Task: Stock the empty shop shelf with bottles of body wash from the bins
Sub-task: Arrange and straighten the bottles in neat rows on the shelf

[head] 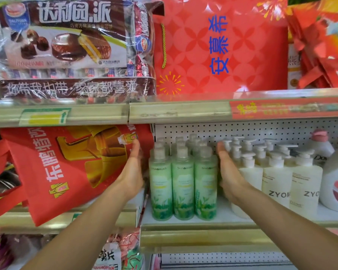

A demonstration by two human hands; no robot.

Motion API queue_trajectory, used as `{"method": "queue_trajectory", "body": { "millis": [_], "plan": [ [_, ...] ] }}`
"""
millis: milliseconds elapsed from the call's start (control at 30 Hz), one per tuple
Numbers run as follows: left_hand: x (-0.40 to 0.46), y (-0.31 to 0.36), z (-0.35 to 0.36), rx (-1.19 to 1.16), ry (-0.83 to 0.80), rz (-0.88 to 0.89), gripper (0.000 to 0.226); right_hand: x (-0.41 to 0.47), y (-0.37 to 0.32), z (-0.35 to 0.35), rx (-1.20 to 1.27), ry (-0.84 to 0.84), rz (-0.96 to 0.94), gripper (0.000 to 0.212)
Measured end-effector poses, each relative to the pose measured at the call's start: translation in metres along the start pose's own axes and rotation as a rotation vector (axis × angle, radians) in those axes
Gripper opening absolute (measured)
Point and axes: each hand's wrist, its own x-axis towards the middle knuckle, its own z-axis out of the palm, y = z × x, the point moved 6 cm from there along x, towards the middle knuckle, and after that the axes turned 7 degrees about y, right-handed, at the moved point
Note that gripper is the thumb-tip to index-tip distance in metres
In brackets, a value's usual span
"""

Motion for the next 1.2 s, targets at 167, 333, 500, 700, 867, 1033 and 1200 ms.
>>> {"method": "queue_trajectory", "body": {
  "millis": [167, 333, 500, 700, 867, 1033, 1200],
  "plan": [
    [0.0, -0.014, 0.007, -0.002, 0.036, -0.075, 0.101, 0.013, 0.008, 0.011, 0.143, -0.063, 0.115, 0.081],
    [-0.001, -0.014, 0.018, -0.007, 0.014, -0.064, 0.082, 0.018, 0.014, 0.008, 0.08, -0.094, 0.096, 0.084],
    [0.002, -0.017, 0.015, 0.002, 0.015, -0.079, 0.087, 0.019, 0.014, 0.007, 0.062, -0.056, 0.098, 0.088],
    [0.022, -0.001, 0.01, -0.005, 0.125, -0.17, 0.116, 0.059, 0.004, -0.002, 0.072, 0.024, 0.081, 0.134],
    [0.034, 0.009, 0.019, 0.034, 0.112, -0.134, 0.091, 0.048, -0.02, 0.009, 0.062, 0.017, 0.083, 0.094],
    [0.039, 0.008, 0.016, 0.023, 0.104, -0.125, 0.101, 0.057, -0.018, 0.012, 0.088, 0.019, 0.074, 0.069],
    [0.04, 0.011, 0.013, 0.114, 0.11, -0.063, 0.094, 0.076, -0.005, 0.007, 0.07, 0.034, 0.079, 0.125]
  ]
}}
